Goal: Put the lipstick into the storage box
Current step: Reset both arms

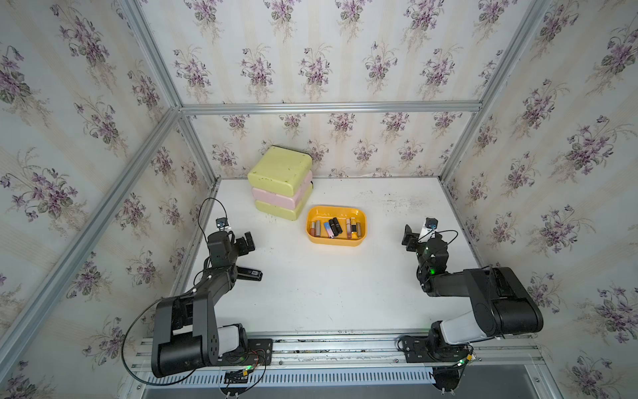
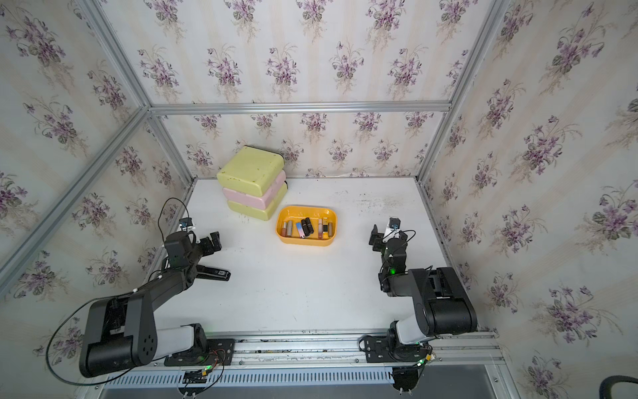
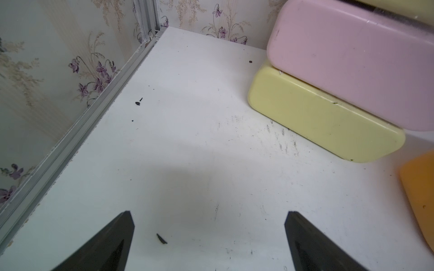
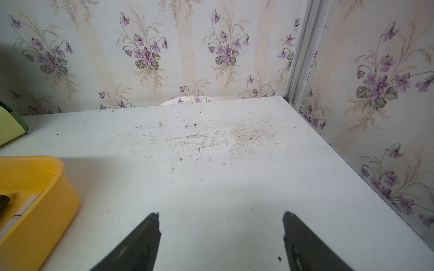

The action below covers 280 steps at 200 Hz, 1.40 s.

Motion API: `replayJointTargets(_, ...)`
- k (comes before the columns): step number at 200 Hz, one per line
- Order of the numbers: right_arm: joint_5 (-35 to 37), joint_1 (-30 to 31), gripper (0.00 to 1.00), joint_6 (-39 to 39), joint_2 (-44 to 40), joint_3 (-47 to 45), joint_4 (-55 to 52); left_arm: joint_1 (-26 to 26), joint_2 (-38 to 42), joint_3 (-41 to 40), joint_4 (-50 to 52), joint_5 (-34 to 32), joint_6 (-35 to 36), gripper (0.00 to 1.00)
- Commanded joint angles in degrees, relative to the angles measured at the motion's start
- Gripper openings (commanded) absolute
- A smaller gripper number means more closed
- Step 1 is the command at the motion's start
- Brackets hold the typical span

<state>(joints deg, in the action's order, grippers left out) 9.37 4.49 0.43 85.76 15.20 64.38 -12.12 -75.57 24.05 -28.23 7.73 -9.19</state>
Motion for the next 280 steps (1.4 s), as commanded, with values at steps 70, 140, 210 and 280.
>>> replayJointTargets(70,-1.6,0.0,0.84,-0.8,2.0,-3.1,9.4,5.7,-3.5,-4.9,-19.3,-1.2,6.1,1.00)
replayJointTargets(140,-4.2,-0.1,0.83,-1.7,1.9,-3.5,9.8,8.0,-9.9,-3.9,-22.0,-1.4,8.8,1.00)
replayJointTargets(210,-6.6,-0.9,0.87,-1.4,2.0,-2.6,8.2,9.2,-10.8,-1.0,-17.7,-2.7,9.7,1.00)
replayJointTargets(280,-9.1,-2.3,1.00,-0.7,2.0,-2.2,7.3,9.6,-10.7,-1.1,-18.1,-3.2,10.0,1.00)
